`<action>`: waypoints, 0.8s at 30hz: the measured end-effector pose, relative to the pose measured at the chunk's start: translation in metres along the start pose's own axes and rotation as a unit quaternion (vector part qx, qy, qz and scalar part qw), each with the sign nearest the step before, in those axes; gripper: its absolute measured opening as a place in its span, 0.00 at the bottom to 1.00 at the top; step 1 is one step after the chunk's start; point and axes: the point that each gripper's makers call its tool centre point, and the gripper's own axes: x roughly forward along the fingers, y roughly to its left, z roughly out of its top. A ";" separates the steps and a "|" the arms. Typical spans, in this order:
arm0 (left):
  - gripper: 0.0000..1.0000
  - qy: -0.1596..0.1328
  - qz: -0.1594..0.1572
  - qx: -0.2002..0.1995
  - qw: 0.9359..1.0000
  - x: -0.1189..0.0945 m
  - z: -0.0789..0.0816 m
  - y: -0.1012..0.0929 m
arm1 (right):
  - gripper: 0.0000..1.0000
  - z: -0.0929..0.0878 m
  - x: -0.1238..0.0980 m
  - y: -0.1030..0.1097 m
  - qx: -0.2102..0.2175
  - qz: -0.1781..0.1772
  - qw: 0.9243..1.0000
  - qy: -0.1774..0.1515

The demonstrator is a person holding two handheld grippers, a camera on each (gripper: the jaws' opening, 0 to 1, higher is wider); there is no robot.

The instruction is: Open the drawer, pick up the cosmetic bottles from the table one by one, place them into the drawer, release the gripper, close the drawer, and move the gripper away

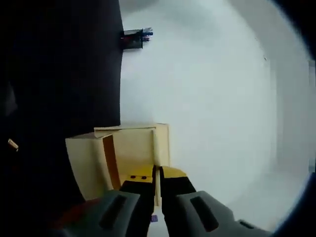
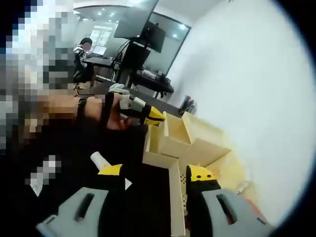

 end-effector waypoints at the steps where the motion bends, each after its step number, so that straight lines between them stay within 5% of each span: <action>1: 0.07 0.000 0.000 0.000 1.000 0.001 0.003 0.000 | 0.46 0.000 0.000 -0.001 0.000 0.001 1.000 0.001; 16: 0.07 0.002 -0.005 -0.006 1.000 -0.025 -0.004 -0.003 | 0.45 -0.003 0.002 0.004 -0.003 0.004 1.000 0.007; 24: 0.07 0.009 -0.005 -0.014 1.000 -0.026 0.007 0.000 | 0.45 -0.003 0.003 0.007 -0.004 0.004 1.000 0.008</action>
